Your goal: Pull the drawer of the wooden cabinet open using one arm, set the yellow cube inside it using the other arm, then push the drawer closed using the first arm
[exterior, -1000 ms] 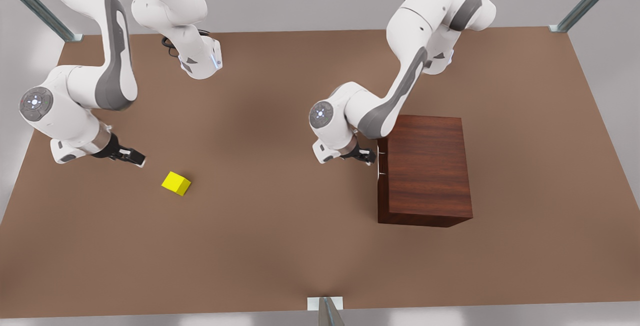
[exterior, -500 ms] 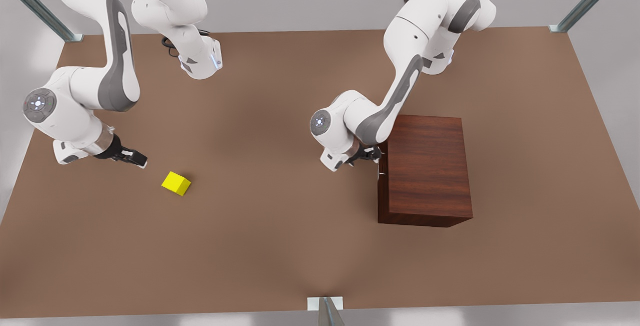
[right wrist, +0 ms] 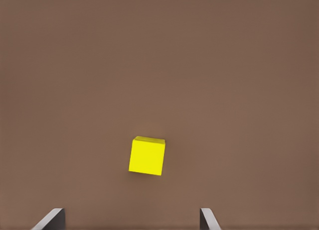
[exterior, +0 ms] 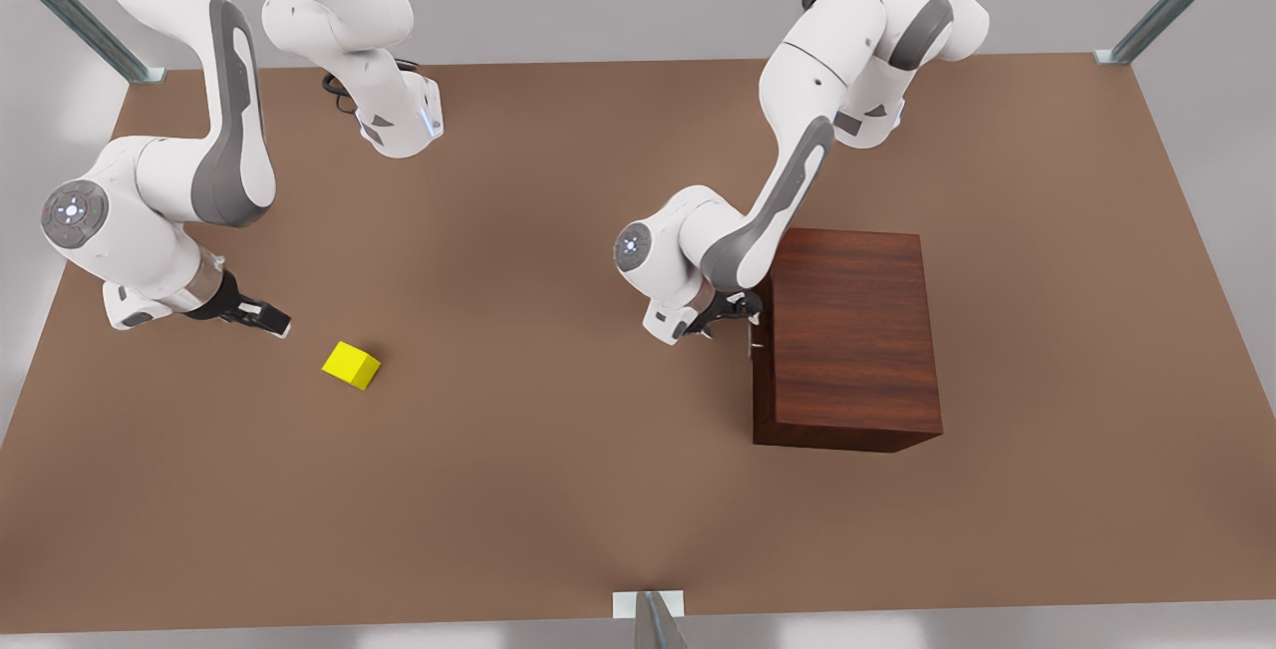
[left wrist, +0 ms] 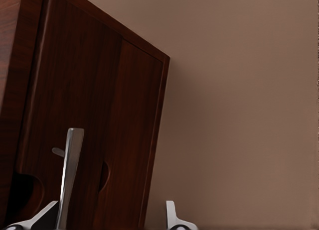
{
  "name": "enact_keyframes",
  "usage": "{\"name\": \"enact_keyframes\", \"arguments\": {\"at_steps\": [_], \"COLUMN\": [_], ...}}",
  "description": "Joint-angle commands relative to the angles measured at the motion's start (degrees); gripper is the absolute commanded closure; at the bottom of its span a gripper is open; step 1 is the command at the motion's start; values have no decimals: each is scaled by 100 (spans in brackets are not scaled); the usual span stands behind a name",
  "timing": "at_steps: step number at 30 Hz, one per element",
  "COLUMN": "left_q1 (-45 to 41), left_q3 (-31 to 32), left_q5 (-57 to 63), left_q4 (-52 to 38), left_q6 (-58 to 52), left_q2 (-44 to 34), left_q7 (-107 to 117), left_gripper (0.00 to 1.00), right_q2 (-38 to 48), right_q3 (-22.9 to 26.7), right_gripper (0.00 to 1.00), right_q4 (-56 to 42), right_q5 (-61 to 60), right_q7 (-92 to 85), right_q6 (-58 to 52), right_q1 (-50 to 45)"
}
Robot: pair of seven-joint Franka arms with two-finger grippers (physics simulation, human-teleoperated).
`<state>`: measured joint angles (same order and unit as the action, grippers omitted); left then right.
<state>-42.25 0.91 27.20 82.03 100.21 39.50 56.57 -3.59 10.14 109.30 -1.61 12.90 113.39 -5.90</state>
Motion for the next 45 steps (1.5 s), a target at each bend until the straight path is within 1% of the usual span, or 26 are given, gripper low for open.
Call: {"name": "enact_keyframes", "arguments": {"at_steps": [1,8,19,22,31,36,38,45], "left_q1": [-12,-117,-135,-126,-117,-82,-56,-56], "left_q3": [-3,41,129,155,216,208,208,208], "left_q5": [-65,-461,-584,-680,-883,-1050,-1085,-1120], "left_q4": [-47,-135,-231,-267,-460,-601,-644,-724], "left_q6": [-11,-2,16,16,16,16,253,429], "left_q2": [-3,-3,32,23,41,41,102,225], "left_q7": [364,56,-146,-595,-849,-1482,-1491,-1693], "left_gripper": [0,0,0,0,0,0,0,0], "right_q2": [-1,-1,-1,-36,-45,-45,-54,-80], "right_q3": [5,14,5,5,5,5,5,5], "right_gripper": [0,0,0,0,0,0,0,0], "right_q4": [-6,-6,-6,-58,-58,-67,-76,-102], "right_q5": [-6,-15,-15,-15,-15,-15,-15,-15], "right_q7": [20,20,20,20,20,20,20,20], "right_q6": [-1,-1,-1,-1,-1,-1,-1,-1], "right_q1": [-25,-25,-25,-25,-25,-25,-25,-25]}}
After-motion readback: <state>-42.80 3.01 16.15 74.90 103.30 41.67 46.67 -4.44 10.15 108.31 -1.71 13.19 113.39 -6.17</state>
